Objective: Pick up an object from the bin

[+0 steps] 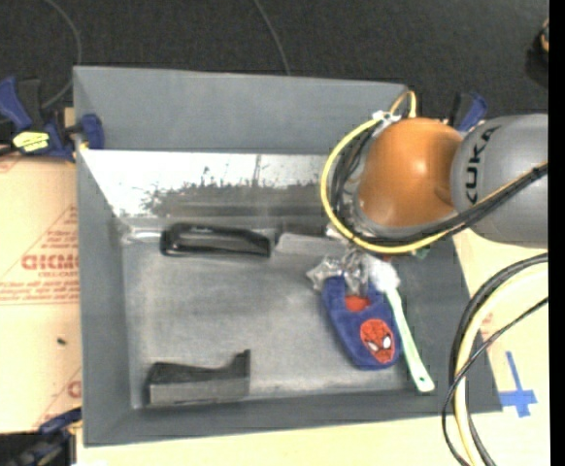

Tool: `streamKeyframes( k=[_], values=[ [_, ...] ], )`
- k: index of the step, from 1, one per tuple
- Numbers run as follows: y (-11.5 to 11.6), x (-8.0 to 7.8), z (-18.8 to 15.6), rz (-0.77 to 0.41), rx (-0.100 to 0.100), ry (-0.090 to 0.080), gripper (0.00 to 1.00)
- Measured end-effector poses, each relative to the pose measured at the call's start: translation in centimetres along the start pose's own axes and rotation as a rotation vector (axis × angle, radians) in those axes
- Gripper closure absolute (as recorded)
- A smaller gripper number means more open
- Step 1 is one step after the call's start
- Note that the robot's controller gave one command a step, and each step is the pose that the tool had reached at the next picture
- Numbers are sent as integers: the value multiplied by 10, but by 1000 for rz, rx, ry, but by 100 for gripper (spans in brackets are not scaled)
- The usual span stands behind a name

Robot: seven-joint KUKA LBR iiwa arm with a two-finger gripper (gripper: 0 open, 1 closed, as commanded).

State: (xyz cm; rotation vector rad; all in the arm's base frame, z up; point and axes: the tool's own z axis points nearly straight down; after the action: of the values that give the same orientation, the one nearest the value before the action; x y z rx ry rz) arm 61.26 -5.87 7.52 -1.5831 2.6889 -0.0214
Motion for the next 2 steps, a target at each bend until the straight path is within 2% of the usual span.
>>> streamKeyframes(
  k=[2],
  values=[
    [2, 1, -14, 2, -8, 2, 100]
  ],
)
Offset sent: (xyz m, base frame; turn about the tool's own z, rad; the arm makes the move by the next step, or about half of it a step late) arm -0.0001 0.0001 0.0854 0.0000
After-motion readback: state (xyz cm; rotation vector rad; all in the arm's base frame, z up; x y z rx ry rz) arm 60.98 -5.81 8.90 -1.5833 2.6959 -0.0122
